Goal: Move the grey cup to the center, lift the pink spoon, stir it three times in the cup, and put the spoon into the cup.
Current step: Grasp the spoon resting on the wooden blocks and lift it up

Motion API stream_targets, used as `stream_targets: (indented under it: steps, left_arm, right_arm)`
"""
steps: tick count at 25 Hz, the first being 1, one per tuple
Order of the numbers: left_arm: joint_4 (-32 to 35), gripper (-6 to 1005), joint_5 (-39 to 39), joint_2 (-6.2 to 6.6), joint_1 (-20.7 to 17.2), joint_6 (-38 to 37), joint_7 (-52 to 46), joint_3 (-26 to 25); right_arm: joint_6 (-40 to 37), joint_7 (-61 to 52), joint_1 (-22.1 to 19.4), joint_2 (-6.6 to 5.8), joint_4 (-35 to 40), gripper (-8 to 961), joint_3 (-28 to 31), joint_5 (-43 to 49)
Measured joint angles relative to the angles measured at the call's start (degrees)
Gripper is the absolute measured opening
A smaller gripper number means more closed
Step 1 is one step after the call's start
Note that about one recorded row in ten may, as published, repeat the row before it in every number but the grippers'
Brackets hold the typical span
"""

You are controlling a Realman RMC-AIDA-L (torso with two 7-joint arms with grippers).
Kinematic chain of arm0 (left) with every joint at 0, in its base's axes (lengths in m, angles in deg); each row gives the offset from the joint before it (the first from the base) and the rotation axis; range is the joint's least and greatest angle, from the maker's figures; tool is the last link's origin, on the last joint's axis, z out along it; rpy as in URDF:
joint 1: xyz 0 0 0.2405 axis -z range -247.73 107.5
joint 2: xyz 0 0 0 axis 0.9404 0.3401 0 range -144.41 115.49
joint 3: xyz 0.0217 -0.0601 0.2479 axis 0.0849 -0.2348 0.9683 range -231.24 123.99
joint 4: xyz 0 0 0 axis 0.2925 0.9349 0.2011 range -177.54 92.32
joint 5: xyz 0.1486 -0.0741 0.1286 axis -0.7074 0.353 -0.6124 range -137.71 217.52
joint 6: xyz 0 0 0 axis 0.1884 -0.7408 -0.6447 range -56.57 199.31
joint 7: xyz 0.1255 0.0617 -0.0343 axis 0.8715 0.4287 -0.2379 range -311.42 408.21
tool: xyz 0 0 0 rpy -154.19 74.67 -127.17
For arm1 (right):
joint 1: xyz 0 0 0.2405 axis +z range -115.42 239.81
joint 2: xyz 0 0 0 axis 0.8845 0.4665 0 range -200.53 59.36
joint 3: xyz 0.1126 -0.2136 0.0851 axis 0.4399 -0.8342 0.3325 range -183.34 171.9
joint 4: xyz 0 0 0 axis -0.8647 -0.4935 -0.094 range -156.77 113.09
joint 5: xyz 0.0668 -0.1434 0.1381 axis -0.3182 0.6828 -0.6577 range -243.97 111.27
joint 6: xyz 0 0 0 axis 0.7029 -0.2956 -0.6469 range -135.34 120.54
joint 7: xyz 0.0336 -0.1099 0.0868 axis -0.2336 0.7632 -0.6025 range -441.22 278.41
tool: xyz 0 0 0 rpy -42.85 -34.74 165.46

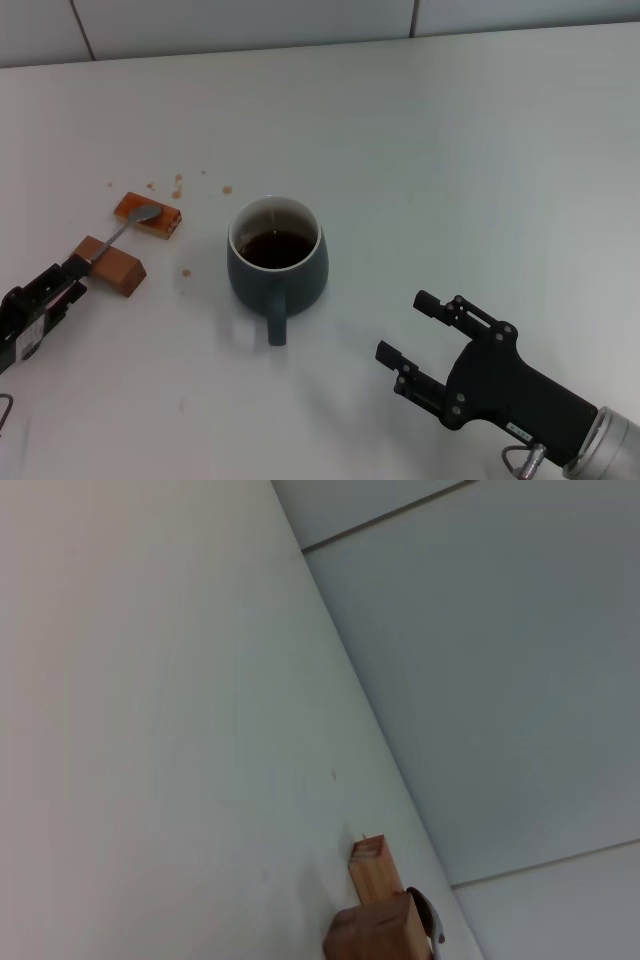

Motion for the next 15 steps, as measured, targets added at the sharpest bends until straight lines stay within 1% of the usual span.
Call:
stream_targets:
  steps: [12,15]
  left_arm:
    - [0.0,459,-0.1,0.0,0.1,0.3,0.0,0.0]
    - [0.0,374,-0.1,0.0,0.1,0.4,0.0,0.0]
  right_arm:
    - [0.0,0.0,-0.1,0.0,0.0,708,0.0,0.0]
    - [0.0,0.0,-0.1,0.0,0.0,708,0.0,0.0]
